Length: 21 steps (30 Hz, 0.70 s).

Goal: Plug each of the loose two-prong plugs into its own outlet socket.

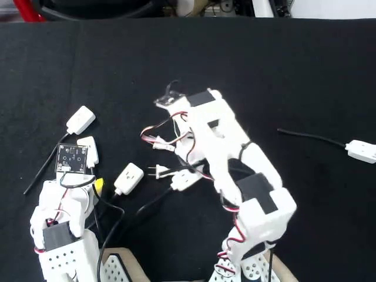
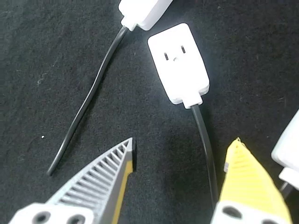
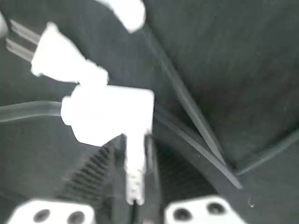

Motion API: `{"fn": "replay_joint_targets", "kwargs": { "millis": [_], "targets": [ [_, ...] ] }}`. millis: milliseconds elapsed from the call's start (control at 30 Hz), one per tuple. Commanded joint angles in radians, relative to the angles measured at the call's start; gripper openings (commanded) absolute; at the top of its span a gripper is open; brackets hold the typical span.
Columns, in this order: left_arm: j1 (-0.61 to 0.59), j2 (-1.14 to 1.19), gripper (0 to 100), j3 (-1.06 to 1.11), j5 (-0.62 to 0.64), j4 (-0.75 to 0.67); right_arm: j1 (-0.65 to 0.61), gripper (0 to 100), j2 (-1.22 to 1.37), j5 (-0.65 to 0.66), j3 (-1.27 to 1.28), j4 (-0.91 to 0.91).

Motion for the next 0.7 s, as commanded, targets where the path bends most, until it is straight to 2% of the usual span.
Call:
{"fn": "replay_joint_targets", "kwargs": {
  "millis": [0, 433, 667],
  "targets": [
    [-0.010, -0.005, 31, 0.019, -0.020, -0.018, -0.014, 1.1, -0.002, -0.012, -0.024, -0.011],
    [-0.010, -0.005, 31, 0.019, -0.046, -0.017, -0.028, 1.1, 0.005, -0.037, -0.021, -0.014],
    [-0.010, -0.005, 31, 0.019, -0.046, -0.017, 0.144, 1.1, -0.002, 0.012, -0.021, 0.049]
  ]
}}
